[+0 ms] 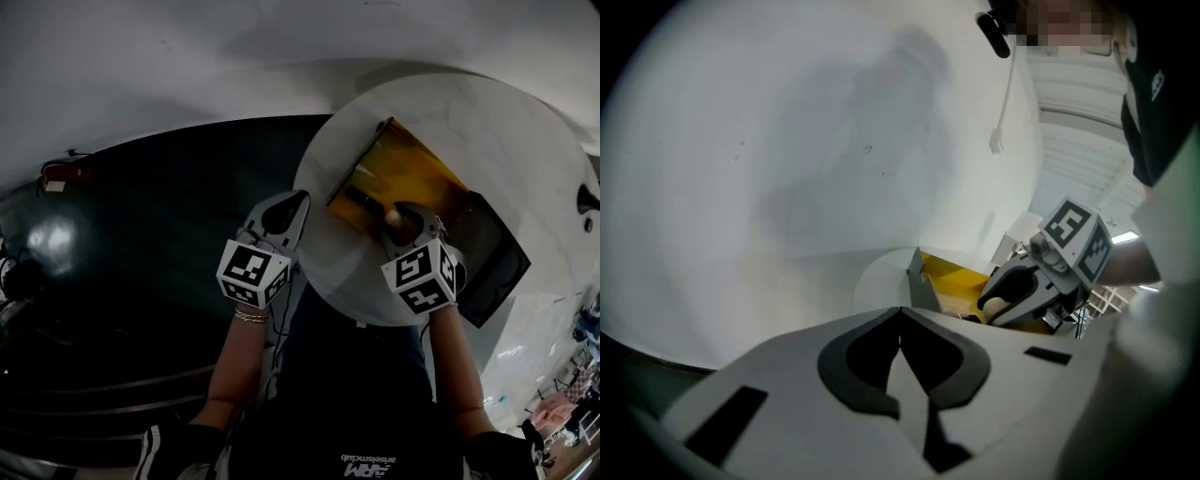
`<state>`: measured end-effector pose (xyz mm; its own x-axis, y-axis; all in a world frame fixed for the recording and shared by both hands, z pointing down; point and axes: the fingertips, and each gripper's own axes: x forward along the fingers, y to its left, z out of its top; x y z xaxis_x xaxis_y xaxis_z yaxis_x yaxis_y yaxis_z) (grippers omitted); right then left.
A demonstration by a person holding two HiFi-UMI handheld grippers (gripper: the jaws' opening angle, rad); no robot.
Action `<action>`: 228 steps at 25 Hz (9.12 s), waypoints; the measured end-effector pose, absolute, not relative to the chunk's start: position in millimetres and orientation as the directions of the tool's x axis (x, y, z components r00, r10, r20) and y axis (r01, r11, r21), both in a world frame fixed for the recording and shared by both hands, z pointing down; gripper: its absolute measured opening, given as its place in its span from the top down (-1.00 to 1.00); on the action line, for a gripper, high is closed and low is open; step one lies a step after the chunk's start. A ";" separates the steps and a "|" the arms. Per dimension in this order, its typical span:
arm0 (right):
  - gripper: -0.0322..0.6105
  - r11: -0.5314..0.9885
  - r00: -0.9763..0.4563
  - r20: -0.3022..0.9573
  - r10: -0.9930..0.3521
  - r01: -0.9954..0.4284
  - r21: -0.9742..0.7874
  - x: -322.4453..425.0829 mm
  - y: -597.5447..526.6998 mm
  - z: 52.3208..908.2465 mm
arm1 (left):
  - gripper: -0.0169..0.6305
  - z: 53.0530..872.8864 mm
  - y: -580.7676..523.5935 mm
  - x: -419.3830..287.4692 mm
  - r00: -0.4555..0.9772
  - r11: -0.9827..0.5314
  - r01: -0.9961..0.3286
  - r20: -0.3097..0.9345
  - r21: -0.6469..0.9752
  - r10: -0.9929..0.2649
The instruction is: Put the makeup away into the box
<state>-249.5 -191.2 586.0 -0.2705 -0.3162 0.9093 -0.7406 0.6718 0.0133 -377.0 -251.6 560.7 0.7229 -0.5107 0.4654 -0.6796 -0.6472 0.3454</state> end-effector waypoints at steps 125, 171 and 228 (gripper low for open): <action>0.82 0.032 -0.008 0.387 -0.922 -0.998 0.055 98.0 129.6 374.5 | 0.89 362.4 78.6 67.2 0.976 -0.998 -0.012 0.216 0.057 0.001; 0.82 -0.021 0.035 0.370 -0.928 -0.999 0.042 332.7 220.8 377.0 | 0.90 376.6 156.5 290.8 0.966 -0.998 -0.005 0.258 0.062 0.011; 0.82 -0.007 0.025 0.464 -0.885 -0.999 0.040 458.0 60.3 390.5 | 0.90 418.5 12.0 407.6 0.944 -0.987 -0.019 0.328 0.159 0.034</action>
<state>458.0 60.3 390.5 0.0254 -0.8855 0.4640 -0.9992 -0.0075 0.0405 407.6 12.0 418.5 0.9441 0.0342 0.3278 -0.0194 -0.9871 0.1589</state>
